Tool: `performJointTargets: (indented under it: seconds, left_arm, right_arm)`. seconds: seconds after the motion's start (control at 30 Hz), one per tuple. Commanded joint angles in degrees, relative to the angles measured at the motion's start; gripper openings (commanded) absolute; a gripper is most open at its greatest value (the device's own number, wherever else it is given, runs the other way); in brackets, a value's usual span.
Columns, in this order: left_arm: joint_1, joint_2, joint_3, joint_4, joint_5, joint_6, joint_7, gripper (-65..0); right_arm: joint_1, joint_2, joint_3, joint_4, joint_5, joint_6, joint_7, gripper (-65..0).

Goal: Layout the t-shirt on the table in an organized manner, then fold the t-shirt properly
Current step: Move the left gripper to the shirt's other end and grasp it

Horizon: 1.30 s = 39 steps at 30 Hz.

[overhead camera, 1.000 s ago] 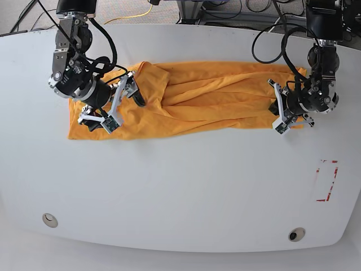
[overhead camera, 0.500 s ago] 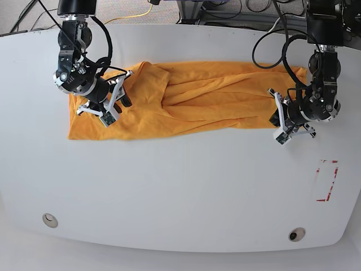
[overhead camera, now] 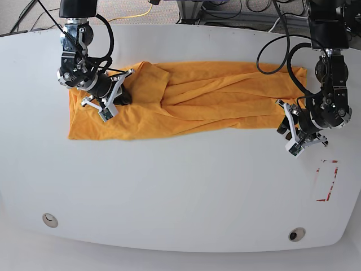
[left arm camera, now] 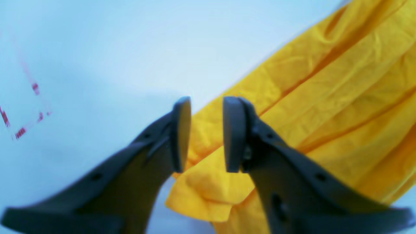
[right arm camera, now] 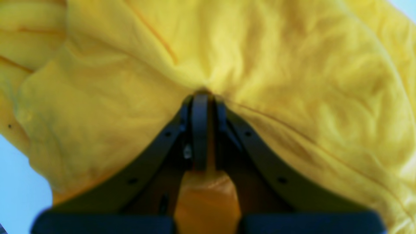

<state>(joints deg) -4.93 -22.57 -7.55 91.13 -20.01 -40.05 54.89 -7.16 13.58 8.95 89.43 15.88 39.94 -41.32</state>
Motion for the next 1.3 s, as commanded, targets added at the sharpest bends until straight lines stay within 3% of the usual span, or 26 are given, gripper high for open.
performJointTargets:
  seconds: [0.0,0.07,0.23,0.5,0.67,1.07,1.27]
  left_arm:
    - [-0.7,-1.0,-2.6,1.1,-3.7,0.1,1.2,-33.3]
    - [0.0,-1.1,-4.5,1.2,-6.5,0.1,3.3,-26.7]
    - [0.6,-3.5,-8.0,1.0,-14.2,0.1,6.0,-18.9]
    - [5.9,-6.8,-13.0,-4.1,-23.8,0.1,6.0,-15.0]
    - [8.4,-6.9,-17.1,-8.7,-24.3,0.1,6.0,-14.9]
    - [10.8,-6.5,-17.5,-12.6,-22.8,0.1,5.6,-15.0]
    - [9.8,-3.3,-17.4,-13.7,-19.5,0.1,5.6,-15.0]
  right_arm:
    - [0.7,-0.4,0.1,-0.2,0.3,0.1,0.7,-61.2]
    - [0.7,-0.5,0.1,-0.2,0.3,0.1,0.8,-61.2]
    - [0.7,-0.9,0.1,-0.3,0.3,0.1,0.8,-61.2]
    - [1.0,-1.1,0.1,-0.4,0.3,0.1,0.8,-61.2]
    - [1.0,-1.1,0.1,-0.4,0.3,0.1,0.8,-61.2]
    - [1.0,-1.1,0.1,-0.4,0.3,0.1,0.8,-61.2]
    - [0.9,-1.1,0.1,-0.4,0.3,0.1,0.9,-61.2]
